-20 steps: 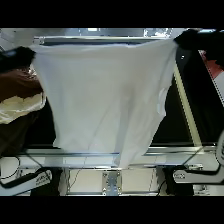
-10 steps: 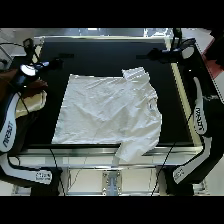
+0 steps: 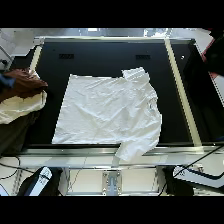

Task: Fold the shirts.

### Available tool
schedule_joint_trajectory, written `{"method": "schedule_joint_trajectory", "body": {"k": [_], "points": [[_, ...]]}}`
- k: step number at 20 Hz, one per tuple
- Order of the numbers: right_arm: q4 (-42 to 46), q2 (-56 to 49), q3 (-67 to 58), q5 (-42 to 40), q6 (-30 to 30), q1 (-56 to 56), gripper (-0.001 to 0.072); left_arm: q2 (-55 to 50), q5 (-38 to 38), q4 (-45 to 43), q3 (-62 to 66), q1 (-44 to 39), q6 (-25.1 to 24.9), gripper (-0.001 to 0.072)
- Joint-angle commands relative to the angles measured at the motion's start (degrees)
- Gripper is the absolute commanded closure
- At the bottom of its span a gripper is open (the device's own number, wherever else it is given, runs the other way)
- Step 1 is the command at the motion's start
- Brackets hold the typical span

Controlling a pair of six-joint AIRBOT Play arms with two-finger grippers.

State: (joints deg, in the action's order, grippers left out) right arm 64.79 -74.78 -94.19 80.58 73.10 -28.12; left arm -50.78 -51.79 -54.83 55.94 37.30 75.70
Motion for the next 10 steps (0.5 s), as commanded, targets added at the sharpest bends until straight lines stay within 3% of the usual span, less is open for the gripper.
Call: {"method": "schedule_joint_trajectory", "body": {"k": [1, 5, 10], "points": [[-4.1, 8.3, 24.5, 1.7, -0.9, -6.1, 0.0233, 10.4, -4.5, -0.2, -17.7, 9.7, 5.5, 0.0009], [-11.2, 8.5, 53.7, -5.8, -0.5, -6.2, 0.0233, 11.4, -9.0, 0.4, -23.0, 10.3, 5.5, 0.0008], [-13.4, 5.1, 67.4, -9.0, -5.7, -6.1, 0.0233, 11.5, -11.9, 0.4, -23.0, 10.3, 5.3, 0.0009]]}}
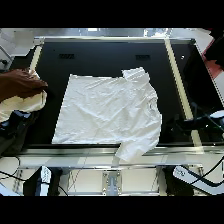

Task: Fold the shirts.

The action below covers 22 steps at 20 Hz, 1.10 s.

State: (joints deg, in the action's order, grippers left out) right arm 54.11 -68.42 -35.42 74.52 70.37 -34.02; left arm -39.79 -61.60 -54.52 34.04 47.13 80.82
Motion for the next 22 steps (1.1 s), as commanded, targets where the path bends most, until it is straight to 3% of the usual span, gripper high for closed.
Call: {"method": "schedule_joint_trajectory", "body": {"k": [1, 5, 8, 9, 10, 11, 14, 17, 22], "points": [[-3.8, -2.1, 9.2, -4.1, -4.0, -0.2, 0.0233, 0.5, -2.1, 0.1, -1.1, 0.5, 0.2, 0.0009], [-9.2, -5.7, 9.3, -5.2, -6.6, -0.2, 0.0239, 0.5, -2.5, 0.1, -1.1, 0.5, 0.2, 0.0009], [-9.4, -8.3, 9.3, -5.1, -6.7, 0.3, 0.0307, 0.5, -3.8, -0.4, -1.1, 0.5, 0.2, 0.0009], [-9.8, -8.5, 9.3, -5.1, -7.3, 1.5, 0.0408, 0.5, -4.3, -0.9, -1.1, 0.5, 0.2, 0.0009], [-11.6, -8.5, 9.3, -5.1, -9.2, 3.0, 0.0586, 0.5, -5.0, -1.2, -1.1, 0.5, 0.2, 0.0009], [-14.8, -8.4, 9.3, -4.3, -11.2, 4.3, 0.0696, 0.5, -5.9, -1.2, -1.1, 0.5, 0.3, 0.0009], [-24.3, -8.0, 8.1, 1.6, -16.3, 6.4, 0.0698, 0.5, -9.2, -2.1, -3.1, 0.5, 5.3, 0.0009], [-23.6, -5.7, 6.0, 4.6, -16.5, 6.4, 0.0699, 0.4, -9.7, -5.7, -9.6, 0.5, 12.0, 0.0009], [-23.4, -1.9, 5.9, 4.3, -17.5, 6.4, 0.0699, -1.4, -10.2, -5.3, -18.5, 0.6, 12.2, 0.0009]]}}
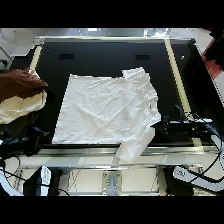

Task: Fold the shirts.

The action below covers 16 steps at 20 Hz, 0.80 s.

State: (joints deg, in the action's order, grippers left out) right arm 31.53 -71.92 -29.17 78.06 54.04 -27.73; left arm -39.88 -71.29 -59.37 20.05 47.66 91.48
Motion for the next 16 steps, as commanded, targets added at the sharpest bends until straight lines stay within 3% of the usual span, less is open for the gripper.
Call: {"method": "schedule_joint_trajectory", "body": {"k": [1, 3, 4, 5, 6, 11, 14, 15, 16], "points": [[-0.8, 1.7, -0.3, 0.8, -1.2, 0.2, 0.0698, -3.0, -0.5, -0.5, -5.2, 0.1, 1.6, 0.0009], [-0.8, 1.7, -0.3, 0.8, -1.2, 0.2, 0.0698, -6.9, 2.2, 1.1, -5.4, 0.1, 1.5, 0.0013], [-0.8, 1.8, -0.3, 0.8, -1.2, 0.2, 0.0698, -8.5, 4.5, 4.3, -5.4, 0.0, 0.2, 0.0040], [-0.8, 1.9, -0.3, 0.8, -1.2, 0.2, 0.0698, -9.6, 6.4, 8.2, -5.4, 0.0, -2.3, 0.0112], [-0.9, 1.9, -0.3, 0.8, -1.2, 0.2, 0.0698, -10.6, 7.7, 11.6, -5.4, 0.0, -4.0, 0.0127], [-1.3, 1.9, -0.3, 0.7, -1.2, 0.2, 0.0698, -14.0, 8.9, 13.1, -5.4, -0.1, -6.5, 0.0142], [-2.8, 1.9, -0.3, 0.5, -1.2, 0.2, 0.0699, -15.7, 9.0, 12.0, -5.3, -0.1, -7.3, 0.0387], [-3.8, 2.1, -0.3, 0.6, -1.2, 0.2, 0.0700, -15.6, 9.0, 13.6, -5.2, -0.1, -9.4, 0.0567], [-4.8, 3.0, -0.5, 0.6, -1.2, 0.2, 0.0700, -15.1, 9.0, 17.7, -4.6, 0.1, -13.3, 0.0690]]}}
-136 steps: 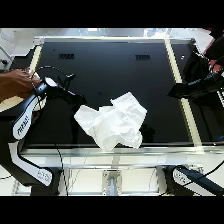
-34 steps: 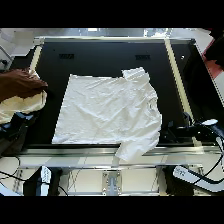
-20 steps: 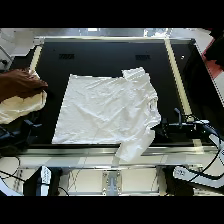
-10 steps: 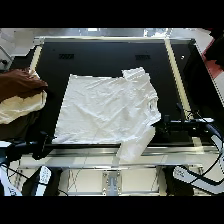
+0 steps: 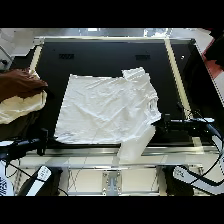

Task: Fold the shirts.

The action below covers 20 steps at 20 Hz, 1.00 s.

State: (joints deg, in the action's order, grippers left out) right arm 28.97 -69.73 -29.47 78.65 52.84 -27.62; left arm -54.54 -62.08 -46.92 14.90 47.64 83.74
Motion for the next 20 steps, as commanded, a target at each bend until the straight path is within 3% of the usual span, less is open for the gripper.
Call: {"method": "schedule_joint_trajectory", "body": {"k": [1, 5, 7, 10, 14, 17, 20], "points": [[-2.2, 2.3, -1.0, 0.4, 0.0, 0.0, 0.0700, 0.5, -0.3, 11.9, 1.7, 0.1, -10.0, 0.0694], [-1.5, 14.8, -10.2, 7.9, 0.2, 0.0, 0.0701, 8.1, -5.4, 41.0, 12.5, 0.1, -23.4, 0.0697], [-1.1, 24.0, -18.4, 12.7, 0.2, 0.0, 0.0701, 12.8, -8.3, 44.8, 21.5, 0.1, -25.6, 0.0698], [-1.4, 36.5, -32.6, 9.3, -1.5, 0.6, 0.0700, 18.2, -8.5, 39.6, 38.3, 0.0, -25.7, 0.0697], [-0.8, 45.0, -50.4, -9.0, -1.3, 0.6, 0.0700, 20.5, -7.7, 33.2, 58.7, 0.0, -25.7, 0.0698], [2.0, 42.7, -62.9, -16.3, -1.3, 0.5, 0.0700, 17.6, -7.0, 25.9, 75.4, 0.0, -24.9, 0.0698], [2.0, 35.4, -70.5, -18.3, -0.8, 0.5, 0.0701, 11.4, -7.0, 17.5, 90.9, 0.0, -20.7, 0.0698]]}}
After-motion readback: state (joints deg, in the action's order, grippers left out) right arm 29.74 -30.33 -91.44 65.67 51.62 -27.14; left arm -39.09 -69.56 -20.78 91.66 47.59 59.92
